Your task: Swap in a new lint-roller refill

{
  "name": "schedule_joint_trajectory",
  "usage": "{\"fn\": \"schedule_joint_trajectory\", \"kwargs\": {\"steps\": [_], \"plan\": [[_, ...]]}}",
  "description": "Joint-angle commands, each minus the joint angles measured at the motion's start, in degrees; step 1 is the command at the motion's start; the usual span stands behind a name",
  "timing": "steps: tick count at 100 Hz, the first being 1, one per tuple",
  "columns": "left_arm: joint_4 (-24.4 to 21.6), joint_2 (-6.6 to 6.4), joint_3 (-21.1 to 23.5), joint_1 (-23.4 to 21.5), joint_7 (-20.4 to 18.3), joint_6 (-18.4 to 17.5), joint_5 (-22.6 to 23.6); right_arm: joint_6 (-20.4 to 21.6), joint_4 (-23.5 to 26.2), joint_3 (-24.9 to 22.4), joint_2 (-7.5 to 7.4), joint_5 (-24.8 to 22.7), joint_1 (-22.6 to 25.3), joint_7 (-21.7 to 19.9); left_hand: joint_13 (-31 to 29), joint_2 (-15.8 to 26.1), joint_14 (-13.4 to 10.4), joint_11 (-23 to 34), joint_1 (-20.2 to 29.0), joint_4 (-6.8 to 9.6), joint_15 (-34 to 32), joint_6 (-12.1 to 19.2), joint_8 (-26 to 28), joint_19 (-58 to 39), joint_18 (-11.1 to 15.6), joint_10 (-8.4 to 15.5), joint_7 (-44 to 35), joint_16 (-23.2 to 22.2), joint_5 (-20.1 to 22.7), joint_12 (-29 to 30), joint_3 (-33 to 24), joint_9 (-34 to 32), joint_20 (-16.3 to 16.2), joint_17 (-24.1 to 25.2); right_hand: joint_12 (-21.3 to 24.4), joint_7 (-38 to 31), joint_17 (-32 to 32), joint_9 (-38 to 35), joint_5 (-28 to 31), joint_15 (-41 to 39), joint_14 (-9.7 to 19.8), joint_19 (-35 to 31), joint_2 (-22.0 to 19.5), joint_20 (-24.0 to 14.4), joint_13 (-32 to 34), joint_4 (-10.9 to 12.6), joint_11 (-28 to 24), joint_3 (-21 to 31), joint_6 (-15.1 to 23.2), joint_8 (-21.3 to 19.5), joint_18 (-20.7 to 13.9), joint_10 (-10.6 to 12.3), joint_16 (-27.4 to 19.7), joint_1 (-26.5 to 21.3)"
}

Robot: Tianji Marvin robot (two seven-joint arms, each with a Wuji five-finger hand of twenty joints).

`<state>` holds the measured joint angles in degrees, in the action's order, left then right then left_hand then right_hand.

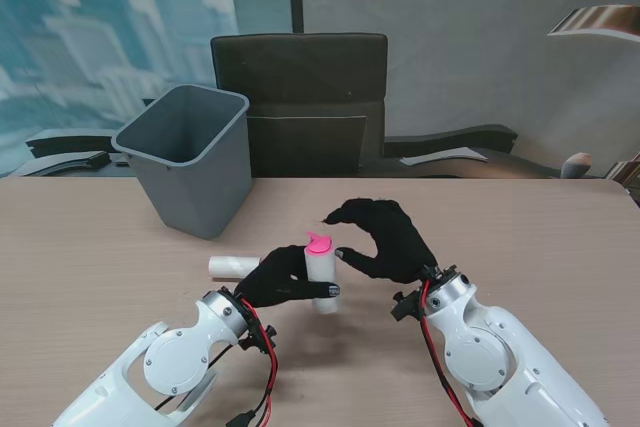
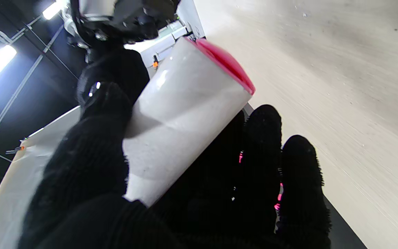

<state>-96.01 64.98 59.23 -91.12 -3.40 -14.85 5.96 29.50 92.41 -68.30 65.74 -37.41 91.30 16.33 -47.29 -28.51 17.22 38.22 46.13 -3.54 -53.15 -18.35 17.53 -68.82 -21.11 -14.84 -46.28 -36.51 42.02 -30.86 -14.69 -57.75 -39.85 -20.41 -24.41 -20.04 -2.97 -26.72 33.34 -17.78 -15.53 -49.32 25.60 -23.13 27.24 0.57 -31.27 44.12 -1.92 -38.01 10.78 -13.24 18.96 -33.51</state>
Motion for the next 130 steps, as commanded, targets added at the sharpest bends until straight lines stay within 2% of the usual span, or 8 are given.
{"fn": "schedule_joint_trajectory", "kwargs": {"steps": [1,20,48,61,81,90,113,130], "plan": [[-0.5,-0.34,0.0,-0.4,-1.4,-1.0,-0.3,0.8,-0.9,-0.1,-0.35,0.8,-0.9,-1.2,-2.2,2.8,-1.1,5.4,10.8,2.89,-1.8,10.1,1.2,-2.6,0.9,4.9,-7.0,-0.8,4.0,-3.2,-12.8,-4.1,0.7,-0.2,1.2,1.3,1.5,2.5,-2.7,2.4,10.0,2.6,2.2,1.9,-2.1,2.0,1.6,-0.3,1.8,0.9,-2.7,1.6,-1.4,1.8],[-1.0,-0.70,0.0,-0.7,-2.6,-2.8,-1.4,2.2,-2.9,0.3,-0.29,3.5,-2.4,-2.9,-2.4,2.8,-1.3,5.2,10.7,2.76,-1.7,10.3,1.3,-2.7,0.9,5.2,-7.0,-0.7,4.2,-3.3,-12.7,-4.3,0.8,-0.2,2.3,1.9,3.1,4.2,-4.8,4.5,10.4,5.5,2.4,3.7,-3.5,2.2,2.7,-1.5,3.1,1.5,-3.5,1.9,-2.9,3.5],[-1.1,-1.13,-0.7,-0.2,-5.0,-4.0,-3.9,4.6,-3.7,2.7,-0.70,15.1,-3.5,-11.2,-2.7,2.7,-1.4,5.1,10.7,2.65,-1.5,10.4,1.3,-2.7,0.9,5.2,-6.9,-0.6,4.3,-3.3,-12.8,-4.5,0.9,-0.2,3.5,1.6,1.9,2.2,-5.5,5.3,9.1,8.4,2.6,4.2,-0.8,3.3,4.2,-3.9,5.4,1.9,-0.3,2.1,-3.1,4.9],[-1.3,-1.17,-0.7,-0.3,-5.4,-3.8,-4.5,4.4,-4.0,4.1,-0.85,18.8,-3.9,-13.4,-2.7,2.7,-1.4,5.1,10.6,2.61,-1.4,10.5,1.3,-2.7,0.9,5.2,-6.9,-0.7,4.3,-3.4,-12.8,-4.5,0.9,-0.2,3.2,0.9,0.3,-1.2,-4.4,4.9,8.4,9.3,2.6,3.7,2.6,4.4,4.2,-4.2,5.3,2.0,-0.5,1.9,-2.8,4.2],[-1.3,-1.34,-0.7,-0.2,-6.1,-4.3,-5.2,3.8,-5.6,7.3,0.01,24.5,-5.2,-13.4,-2.8,2.7,-1.4,4.9,10.6,2.54,-1.3,10.5,1.4,-2.8,0.9,5.3,-6.8,-0.7,4.4,-3.4,-12.9,-4.6,1.0,-0.2,1.7,-0.6,-1.5,-13.3,-0.8,0.5,5.9,10.5,0.5,4.2,16.2,5.7,0.8,-4.3,3.4,2.0,-2.0,0.3,-1.3,4.2],[-1.3,-1.41,-0.7,-0.1,-6.4,-4.5,-5.3,4.0,-5.9,8.0,0.49,25.6,-5.3,-12.4,-2.8,2.7,-1.5,4.9,10.6,2.52,-1.3,10.6,1.4,-2.8,0.9,5.3,-6.8,-0.7,4.4,-3.5,-12.9,-4.6,1.0,-0.2,0.6,-1.5,-2.7,-18.6,1.9,-2.1,5.3,9.8,-0.1,5.2,22.5,7.3,-1.3,-3.6,2.3,2.1,-3.1,0.2,-0.7,4.3],[-1.6,-1.38,-0.7,-0.2,-6.3,-4.2,-5.1,4.3,-5.2,8.1,1.28,26.7,-4.4,-10.0,-2.8,2.7,-1.5,4.8,10.5,2.46,-1.1,10.6,1.5,-2.8,0.9,5.3,-6.7,-0.7,4.3,-3.6,-12.9,-4.6,1.1,-0.2,-2.2,-4.3,-8.5,-29.1,8.3,-12.4,4.8,-2.2,-0.1,7.6,37.3,11.2,-7.5,1.9,-0.5,2.1,-2.2,-0.4,2.5,4.6],[-1.7,-1.35,-0.7,-0.2,-6.3,-4.0,-5.3,4.2,-4.5,8.2,1.92,28.4,-3.7,-8.5,-2.8,2.7,-1.5,4.8,10.5,2.43,-1.1,10.6,1.6,-2.8,0.9,5.4,-6.7,-0.8,4.4,-3.7,-12.9,-4.6,1.1,-0.2,-3.2,-9.4,-11.5,-33.9,10.6,-16.5,5.3,-4.3,3.2,8.8,43.7,6.4,-9.7,8.1,-1.6,6.0,-2.4,-0.4,3.1,4.8]]}}
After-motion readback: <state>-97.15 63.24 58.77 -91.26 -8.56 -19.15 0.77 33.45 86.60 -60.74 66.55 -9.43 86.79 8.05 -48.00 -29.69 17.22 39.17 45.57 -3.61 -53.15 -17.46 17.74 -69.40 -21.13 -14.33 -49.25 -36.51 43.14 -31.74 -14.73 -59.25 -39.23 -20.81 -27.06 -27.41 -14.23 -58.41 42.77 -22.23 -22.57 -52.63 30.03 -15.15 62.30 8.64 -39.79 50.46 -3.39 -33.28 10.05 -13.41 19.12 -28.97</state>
